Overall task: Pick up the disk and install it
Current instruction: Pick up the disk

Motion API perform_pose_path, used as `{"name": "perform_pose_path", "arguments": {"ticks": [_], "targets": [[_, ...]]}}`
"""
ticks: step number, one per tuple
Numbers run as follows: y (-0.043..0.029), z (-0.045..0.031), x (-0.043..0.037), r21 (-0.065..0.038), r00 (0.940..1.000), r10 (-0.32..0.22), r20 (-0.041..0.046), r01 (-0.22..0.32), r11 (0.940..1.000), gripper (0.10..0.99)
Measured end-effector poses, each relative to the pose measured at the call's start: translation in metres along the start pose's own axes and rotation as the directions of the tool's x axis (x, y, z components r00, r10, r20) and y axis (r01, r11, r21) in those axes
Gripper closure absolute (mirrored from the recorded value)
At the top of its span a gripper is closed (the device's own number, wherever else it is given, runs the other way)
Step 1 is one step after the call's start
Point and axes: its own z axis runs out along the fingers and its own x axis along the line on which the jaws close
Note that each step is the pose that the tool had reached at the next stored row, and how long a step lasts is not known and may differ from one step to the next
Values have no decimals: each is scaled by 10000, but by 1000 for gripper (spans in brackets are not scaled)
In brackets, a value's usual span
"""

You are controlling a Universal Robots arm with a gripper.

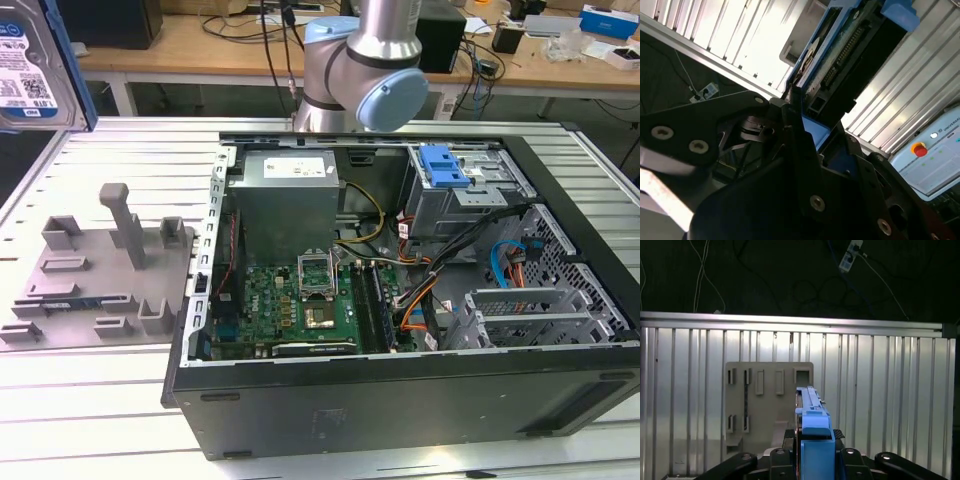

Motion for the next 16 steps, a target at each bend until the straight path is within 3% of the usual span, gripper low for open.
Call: {"name": "perform_pose_path", "arguments": {"ticks": [3, 6, 8, 9, 10, 15, 16], "targets": [[-97, -21, 127, -94, 10000, 3, -9, -3, 10000, 718], [-292, -37, 316, -150, 10000, -6, -6, 6, 9999, 718], [-379, -42, 390, -182, 10000, -12, -5, 12, 9998, 718], [-518, -48, 489, -265, 10000, -10, -33, 9, 9996, 718], [-585, -51, 530, -287, 10000, -10, -40, 9, 9996, 718], [-731, -56, 620, -296, 10000, -57, -42, 56, 9995, 718], [-804, -59, 664, -299, 10000, -84, -42, 82, 9995, 718]]}}
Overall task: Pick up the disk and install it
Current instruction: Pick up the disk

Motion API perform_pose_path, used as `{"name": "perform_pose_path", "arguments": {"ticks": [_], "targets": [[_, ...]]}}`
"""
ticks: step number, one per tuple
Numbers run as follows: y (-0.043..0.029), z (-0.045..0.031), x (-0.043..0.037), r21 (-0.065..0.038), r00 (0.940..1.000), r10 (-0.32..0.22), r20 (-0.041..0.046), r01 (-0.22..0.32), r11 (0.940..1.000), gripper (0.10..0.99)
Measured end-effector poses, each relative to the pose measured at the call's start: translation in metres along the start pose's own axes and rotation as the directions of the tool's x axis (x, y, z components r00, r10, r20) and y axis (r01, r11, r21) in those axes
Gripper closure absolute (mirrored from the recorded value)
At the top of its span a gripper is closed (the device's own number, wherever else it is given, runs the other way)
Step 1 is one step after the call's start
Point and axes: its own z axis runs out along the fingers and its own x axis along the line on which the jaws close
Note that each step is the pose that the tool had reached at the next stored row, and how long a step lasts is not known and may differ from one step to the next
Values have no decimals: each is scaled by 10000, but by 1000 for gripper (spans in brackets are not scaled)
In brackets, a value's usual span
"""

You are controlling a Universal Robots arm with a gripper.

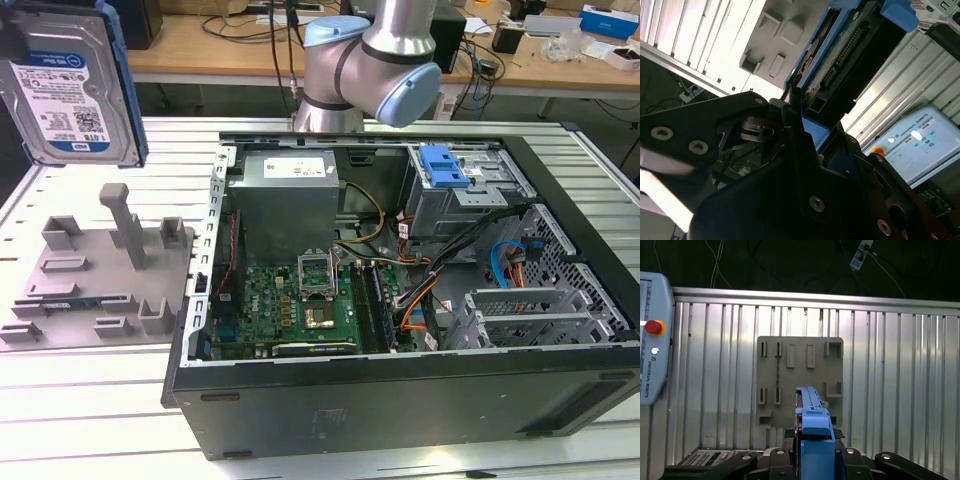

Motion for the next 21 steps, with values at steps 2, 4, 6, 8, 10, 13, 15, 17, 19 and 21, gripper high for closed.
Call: {"name": "perform_pose_path", "arguments": {"ticks": [2, 4, 6, 8, 10, 13, 15, 17, 19, 21], "targets": [[-96, -6, 62, -5, 10000, -25, -1, 25, 10000, 718], [-151, -9, 96, -6, 10000, -38, -1, 38, 10000, 718], [-232, -15, 142, -11, 10000, -67, -2, 67, 10000, 718], [-288, -19, 168, -16, 10000, -88, -8, 88, 10000, 718], [-375, -25, 217, -52, 9999, -100, -67, 100, 9999, 718], [-506, -34, 311, -139, 9998, -99, -154, 97, 9999, 718], [-622, -41, 393, -224, 9998, -96, -180, 92, 9997, 718], [-731, -48, 444, -288, 9997, -97, -203, 91, 9995, 718], [-820, -53, 478, -328, 9997, -106, -227, 98, 9994, 718], [-953, -61, 519, -388, 9996, -123, -262, 113, 9992, 718]]}}
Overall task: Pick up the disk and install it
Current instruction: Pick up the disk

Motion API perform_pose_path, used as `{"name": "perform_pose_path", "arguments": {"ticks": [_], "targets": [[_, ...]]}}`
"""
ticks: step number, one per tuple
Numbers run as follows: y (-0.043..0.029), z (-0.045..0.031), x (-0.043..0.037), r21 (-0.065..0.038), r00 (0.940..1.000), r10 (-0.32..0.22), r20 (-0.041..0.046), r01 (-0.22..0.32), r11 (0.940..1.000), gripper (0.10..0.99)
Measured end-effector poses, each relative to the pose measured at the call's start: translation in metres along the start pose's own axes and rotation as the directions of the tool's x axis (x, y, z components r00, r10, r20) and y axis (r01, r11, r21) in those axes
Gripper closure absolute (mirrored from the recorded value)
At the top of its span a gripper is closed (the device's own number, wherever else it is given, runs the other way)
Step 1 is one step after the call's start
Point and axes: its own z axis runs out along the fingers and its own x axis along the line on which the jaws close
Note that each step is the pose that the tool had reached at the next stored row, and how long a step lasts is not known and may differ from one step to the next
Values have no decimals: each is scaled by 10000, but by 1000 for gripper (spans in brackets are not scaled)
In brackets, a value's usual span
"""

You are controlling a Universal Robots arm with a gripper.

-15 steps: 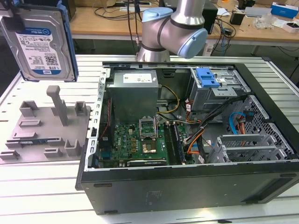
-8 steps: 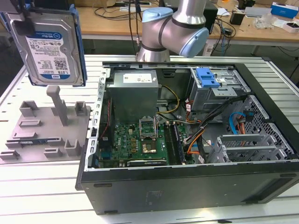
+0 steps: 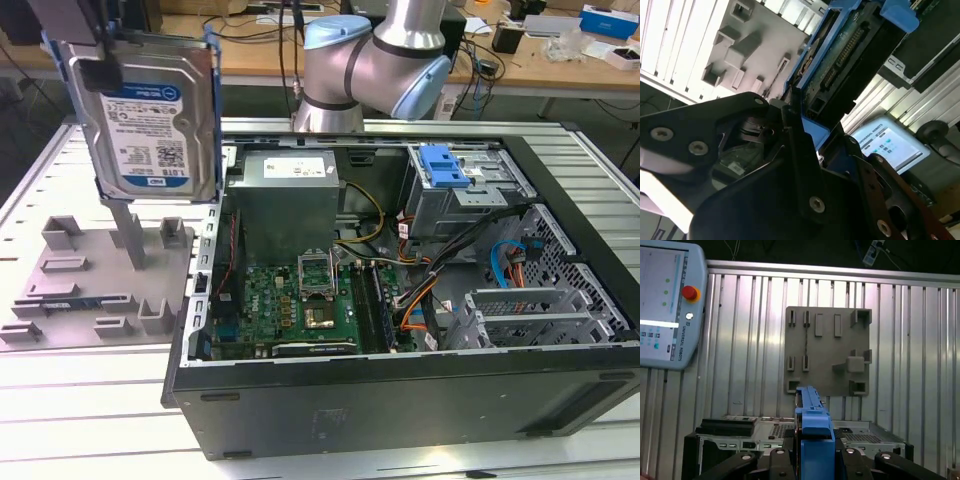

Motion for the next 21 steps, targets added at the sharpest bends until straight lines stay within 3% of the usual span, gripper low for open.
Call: {"name": "perform_pose_path", "arguments": {"ticks": [3, 7, 9, 14, 18, 21], "targets": [[-157, -14, 42, -19, 10000, -30, -67, 30, 10000, 718], [-268, -24, 68, -23, 9999, -59, -118, 59, 10000, 718], [-378, -33, 92, -28, 9998, -75, -198, 74, 10000, 718], [-575, -50, 160, -45, 9993, -66, -355, 64, 10000, 718], [-712, -64, 214, -55, 9991, -60, -427, 58, 10000, 718], [-867, -77, 264, -57, 9989, -61, -461, 58, 10000, 718]]}}
